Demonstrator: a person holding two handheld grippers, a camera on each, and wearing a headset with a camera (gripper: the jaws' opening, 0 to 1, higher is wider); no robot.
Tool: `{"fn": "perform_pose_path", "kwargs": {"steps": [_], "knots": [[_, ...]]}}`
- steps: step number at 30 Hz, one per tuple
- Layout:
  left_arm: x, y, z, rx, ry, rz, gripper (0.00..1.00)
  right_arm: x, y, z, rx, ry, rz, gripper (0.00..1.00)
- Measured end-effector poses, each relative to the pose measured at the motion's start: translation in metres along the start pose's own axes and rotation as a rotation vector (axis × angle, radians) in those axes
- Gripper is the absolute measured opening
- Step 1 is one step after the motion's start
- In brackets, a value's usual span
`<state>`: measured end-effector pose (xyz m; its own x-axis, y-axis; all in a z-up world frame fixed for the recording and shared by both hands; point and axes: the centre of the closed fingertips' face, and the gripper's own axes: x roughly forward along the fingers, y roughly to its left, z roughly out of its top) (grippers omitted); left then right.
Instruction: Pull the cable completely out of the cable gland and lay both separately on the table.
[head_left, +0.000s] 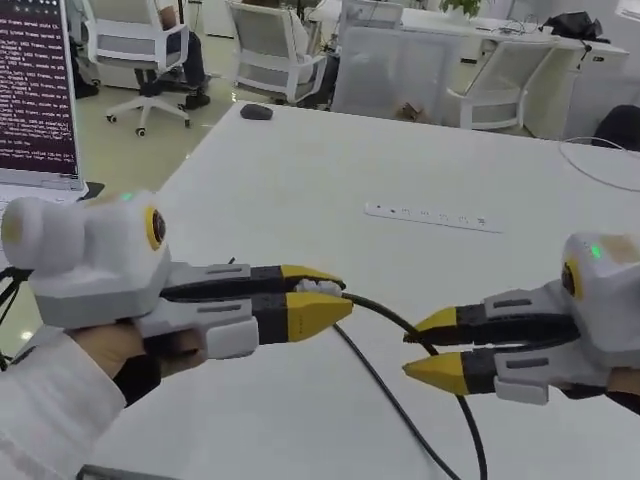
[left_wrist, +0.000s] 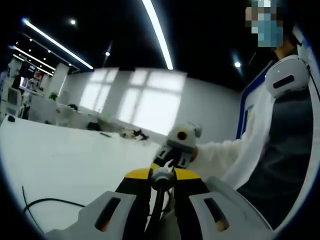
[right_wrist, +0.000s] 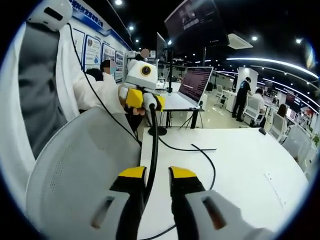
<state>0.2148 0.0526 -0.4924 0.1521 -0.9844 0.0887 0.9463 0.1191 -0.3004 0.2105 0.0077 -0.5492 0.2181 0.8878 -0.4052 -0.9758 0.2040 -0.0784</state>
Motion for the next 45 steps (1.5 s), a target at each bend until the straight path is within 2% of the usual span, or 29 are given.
{"fn": "perform_pose_path", "kwargs": {"steps": [7, 13, 17, 20, 32, 34, 37, 45], "knots": [[0.004, -0.003, -0.006, -0.009, 0.024, -0.019, 0.17, 0.012, 0.002, 0.036, -0.028, -0.083, -0.004, 0.21], [0.005, -0.004, -0.008, -0.007, 0.034, -0.024, 0.17, 0.021, 0.006, 0.038, -0.051, -0.074, 0.014, 0.16], [0.004, -0.002, -0.008, -0.004, 0.034, -0.014, 0.17, 0.021, 0.007, 0.041, -0.053, -0.094, 0.029, 0.07], [0.004, -0.001, -0.008, -0.008, 0.033, -0.010, 0.17, 0.021, 0.008, 0.043, -0.064, -0.108, 0.027, 0.04], [0.005, -0.002, -0.009, -0.003, 0.043, -0.012, 0.17, 0.021, 0.009, 0.040, -0.068, -0.127, 0.026, 0.04], [0.004, -0.001, -0.008, -0.002, 0.039, -0.007, 0.17, 0.019, 0.007, 0.038, -0.088, -0.138, 0.017, 0.04], [0.003, 0.001, -0.006, -0.003, 0.027, 0.002, 0.17, 0.016, 0.003, 0.036, -0.070, -0.151, 0.006, 0.04], [0.000, 0.005, -0.002, -0.003, 0.015, 0.020, 0.17, 0.006, -0.011, 0.008, -0.022, -0.097, -0.043, 0.04]]}}
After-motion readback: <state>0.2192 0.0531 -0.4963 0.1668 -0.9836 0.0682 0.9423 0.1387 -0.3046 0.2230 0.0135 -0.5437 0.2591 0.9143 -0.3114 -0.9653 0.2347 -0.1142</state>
